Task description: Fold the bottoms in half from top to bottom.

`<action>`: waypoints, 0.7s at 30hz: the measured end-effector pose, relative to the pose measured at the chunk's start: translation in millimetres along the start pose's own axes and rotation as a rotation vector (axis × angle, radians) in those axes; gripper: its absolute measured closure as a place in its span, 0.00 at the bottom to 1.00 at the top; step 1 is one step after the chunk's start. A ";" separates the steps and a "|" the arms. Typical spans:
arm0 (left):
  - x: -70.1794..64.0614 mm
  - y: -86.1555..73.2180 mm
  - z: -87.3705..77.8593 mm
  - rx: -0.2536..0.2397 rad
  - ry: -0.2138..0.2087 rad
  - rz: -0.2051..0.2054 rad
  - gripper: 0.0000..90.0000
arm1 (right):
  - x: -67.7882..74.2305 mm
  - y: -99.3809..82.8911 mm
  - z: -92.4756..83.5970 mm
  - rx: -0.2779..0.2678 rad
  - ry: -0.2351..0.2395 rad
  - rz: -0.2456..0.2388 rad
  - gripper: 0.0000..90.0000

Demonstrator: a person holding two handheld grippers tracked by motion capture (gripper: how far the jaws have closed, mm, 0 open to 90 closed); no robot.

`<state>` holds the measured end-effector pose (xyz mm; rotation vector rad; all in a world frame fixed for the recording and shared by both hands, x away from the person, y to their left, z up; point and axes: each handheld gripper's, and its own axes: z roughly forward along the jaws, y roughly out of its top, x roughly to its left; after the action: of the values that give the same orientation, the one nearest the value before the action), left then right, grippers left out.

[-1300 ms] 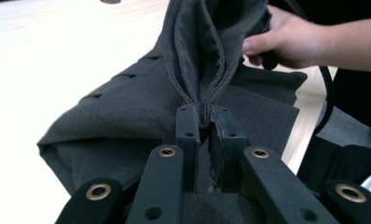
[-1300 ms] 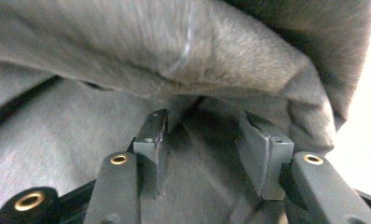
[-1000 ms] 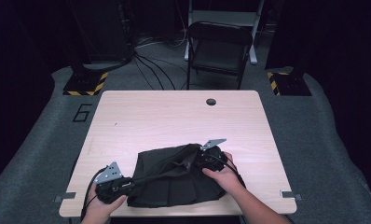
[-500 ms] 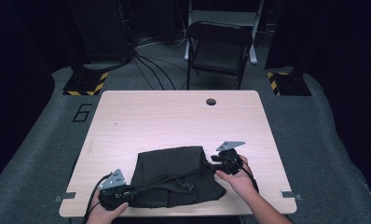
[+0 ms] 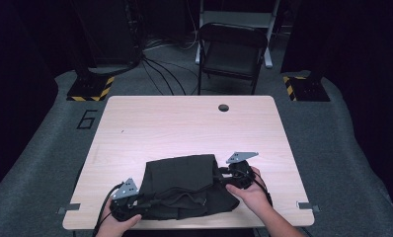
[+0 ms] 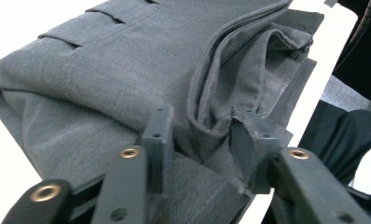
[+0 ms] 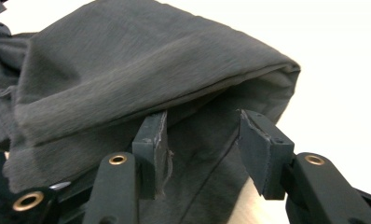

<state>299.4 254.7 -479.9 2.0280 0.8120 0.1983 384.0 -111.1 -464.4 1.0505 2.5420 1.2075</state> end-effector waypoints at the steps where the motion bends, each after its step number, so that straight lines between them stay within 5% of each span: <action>1: 0.6 1.1 0.2 0.001 0.001 0.010 0.77 | 1.8 -0.9 1.2 0.007 0.004 0.000 0.58; 5: 3.8 4.7 -1.0 -0.003 -0.015 -0.011 0.88 | 8.0 -5.7 9.8 0.041 0.010 -0.025 0.58; 10: -2.7 8.9 -8.8 -0.011 -0.013 0.043 0.91 | 6.1 -14.1 22.6 0.064 -0.007 -0.032 0.60; 17: -6.3 11.4 -21.6 -0.040 -0.011 0.040 0.91 | 4.0 -23.5 37.9 0.122 -0.064 -0.028 0.64; 18: -6.9 11.9 -23.3 -0.049 -0.007 0.036 0.91 | 7.2 -27.9 39.0 0.087 -0.099 -0.026 0.68; 21: -8.2 12.9 -29.0 -0.067 -0.006 0.031 0.91 | 7.4 -28.2 39.5 0.086 -0.106 -0.047 0.69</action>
<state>286.6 265.1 -451.6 1.9781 0.7606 0.2340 379.1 -93.7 -510.1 1.0366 2.5416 1.0113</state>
